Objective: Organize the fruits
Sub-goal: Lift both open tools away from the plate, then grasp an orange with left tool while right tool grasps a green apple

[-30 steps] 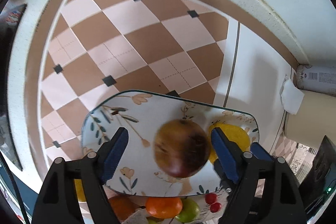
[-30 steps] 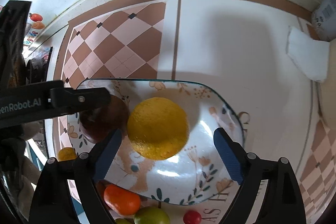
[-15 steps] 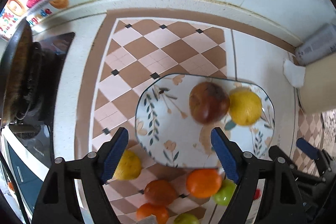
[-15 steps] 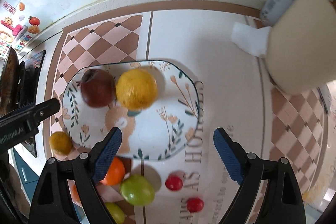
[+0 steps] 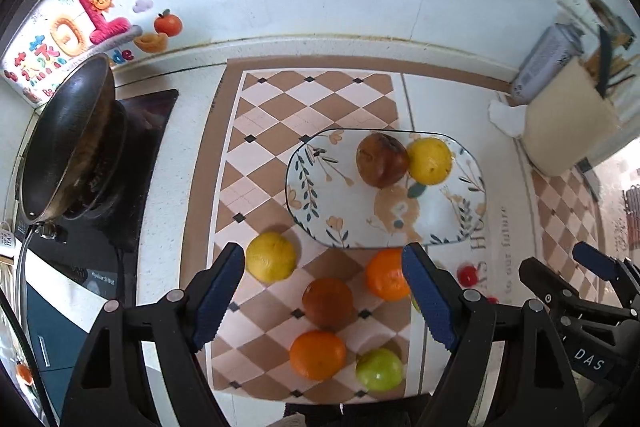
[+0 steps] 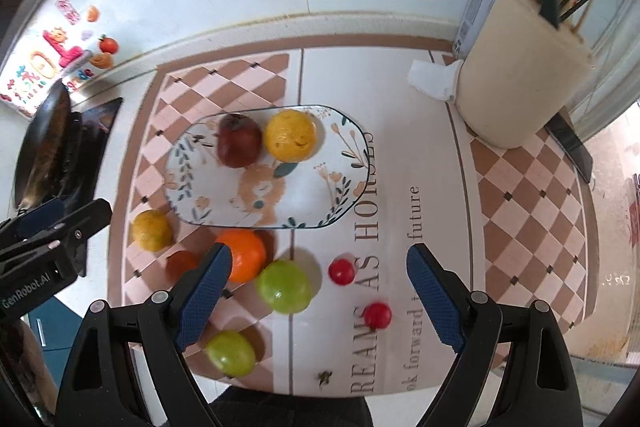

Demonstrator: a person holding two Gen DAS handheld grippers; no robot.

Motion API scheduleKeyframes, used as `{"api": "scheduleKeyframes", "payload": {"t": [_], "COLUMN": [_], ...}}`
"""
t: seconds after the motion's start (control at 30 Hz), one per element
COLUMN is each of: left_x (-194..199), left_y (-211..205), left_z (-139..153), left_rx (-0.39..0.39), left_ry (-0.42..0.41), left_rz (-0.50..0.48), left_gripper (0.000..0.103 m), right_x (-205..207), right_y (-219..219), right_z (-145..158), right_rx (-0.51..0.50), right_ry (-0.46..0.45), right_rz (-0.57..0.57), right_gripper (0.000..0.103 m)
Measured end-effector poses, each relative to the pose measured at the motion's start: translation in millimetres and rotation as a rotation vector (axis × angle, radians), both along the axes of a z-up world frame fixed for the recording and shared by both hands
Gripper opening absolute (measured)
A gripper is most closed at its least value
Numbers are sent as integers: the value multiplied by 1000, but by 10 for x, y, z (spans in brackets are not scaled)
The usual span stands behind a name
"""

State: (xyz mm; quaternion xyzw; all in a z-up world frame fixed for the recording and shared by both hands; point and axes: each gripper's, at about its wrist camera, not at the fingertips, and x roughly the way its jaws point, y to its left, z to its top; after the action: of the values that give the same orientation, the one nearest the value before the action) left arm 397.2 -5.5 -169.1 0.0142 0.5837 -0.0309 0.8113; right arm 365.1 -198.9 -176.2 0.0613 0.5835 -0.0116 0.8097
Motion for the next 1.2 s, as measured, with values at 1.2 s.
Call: {"api": "scheduleKeyframes", "payload": {"t": [1.2], "left_x": [-349], "left_y": [376], "left_z": [-451], "left_rx": [35], "left_ry": [122], "left_rz": [78], "left_gripper": [103], "right_x": [-190], "right_y": [-80], "right_z": [-561], "right_rx": [226], "right_ry": [98], "right_rz": [-50], "right_gripper": [97]}}
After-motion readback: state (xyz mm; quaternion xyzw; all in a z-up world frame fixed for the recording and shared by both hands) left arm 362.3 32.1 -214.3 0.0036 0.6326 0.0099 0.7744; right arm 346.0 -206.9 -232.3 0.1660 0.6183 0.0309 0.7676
